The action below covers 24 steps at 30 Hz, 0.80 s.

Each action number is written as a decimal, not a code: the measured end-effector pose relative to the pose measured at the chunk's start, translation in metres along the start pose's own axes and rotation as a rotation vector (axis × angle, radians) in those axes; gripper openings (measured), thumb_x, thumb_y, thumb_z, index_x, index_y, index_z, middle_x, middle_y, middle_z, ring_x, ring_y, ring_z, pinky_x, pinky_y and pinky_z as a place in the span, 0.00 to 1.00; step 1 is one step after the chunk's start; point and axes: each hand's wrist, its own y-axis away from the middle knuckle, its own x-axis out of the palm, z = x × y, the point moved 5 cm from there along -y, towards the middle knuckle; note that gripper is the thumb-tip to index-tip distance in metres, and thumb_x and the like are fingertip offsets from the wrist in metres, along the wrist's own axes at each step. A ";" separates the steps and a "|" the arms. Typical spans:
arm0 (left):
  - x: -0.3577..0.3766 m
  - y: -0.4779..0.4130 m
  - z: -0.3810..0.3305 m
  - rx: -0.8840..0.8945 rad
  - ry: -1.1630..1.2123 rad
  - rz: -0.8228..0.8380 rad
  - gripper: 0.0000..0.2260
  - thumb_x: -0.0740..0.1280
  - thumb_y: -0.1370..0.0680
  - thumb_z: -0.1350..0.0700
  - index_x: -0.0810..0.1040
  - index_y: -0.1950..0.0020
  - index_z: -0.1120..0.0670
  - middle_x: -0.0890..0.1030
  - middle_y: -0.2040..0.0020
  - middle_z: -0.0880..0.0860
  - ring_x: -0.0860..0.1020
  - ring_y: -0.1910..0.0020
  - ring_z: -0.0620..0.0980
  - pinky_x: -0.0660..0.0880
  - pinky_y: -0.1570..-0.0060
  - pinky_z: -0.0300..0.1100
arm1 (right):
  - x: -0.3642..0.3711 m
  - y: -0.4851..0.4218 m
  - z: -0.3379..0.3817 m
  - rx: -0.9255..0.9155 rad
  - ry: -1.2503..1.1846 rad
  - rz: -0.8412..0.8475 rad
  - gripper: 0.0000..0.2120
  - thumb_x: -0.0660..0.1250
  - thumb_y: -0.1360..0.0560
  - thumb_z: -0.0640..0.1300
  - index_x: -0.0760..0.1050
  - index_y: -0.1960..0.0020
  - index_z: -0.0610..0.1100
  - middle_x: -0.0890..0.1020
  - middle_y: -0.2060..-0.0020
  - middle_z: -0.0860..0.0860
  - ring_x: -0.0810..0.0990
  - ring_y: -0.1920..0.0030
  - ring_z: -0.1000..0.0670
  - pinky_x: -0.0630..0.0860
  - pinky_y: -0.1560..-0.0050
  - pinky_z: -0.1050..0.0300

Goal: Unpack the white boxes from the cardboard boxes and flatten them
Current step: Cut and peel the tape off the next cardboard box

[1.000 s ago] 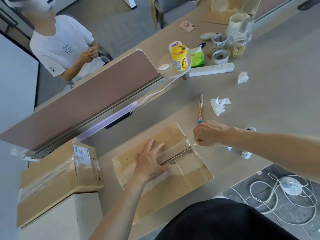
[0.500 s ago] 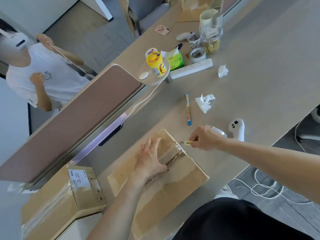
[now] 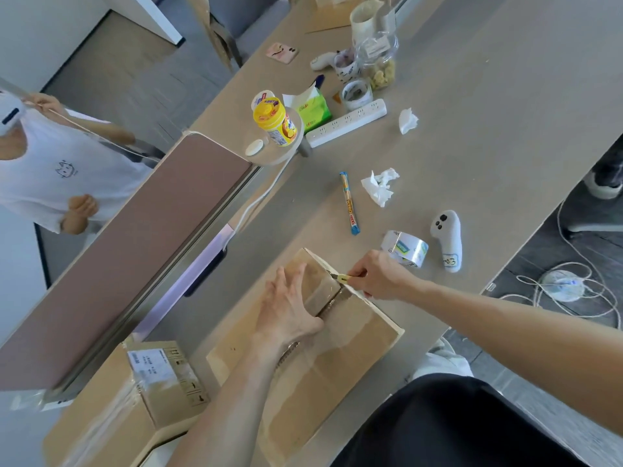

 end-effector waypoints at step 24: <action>0.004 -0.003 0.004 -0.003 -0.050 0.045 0.51 0.71 0.37 0.43 0.47 0.20 0.41 0.49 0.19 0.60 0.55 0.23 0.66 0.62 0.27 0.53 | -0.008 0.025 -0.008 0.107 -0.004 0.078 0.14 0.67 0.26 0.41 0.77 0.69 0.38 0.74 0.78 0.48 0.69 0.78 0.51 0.68 0.75 0.65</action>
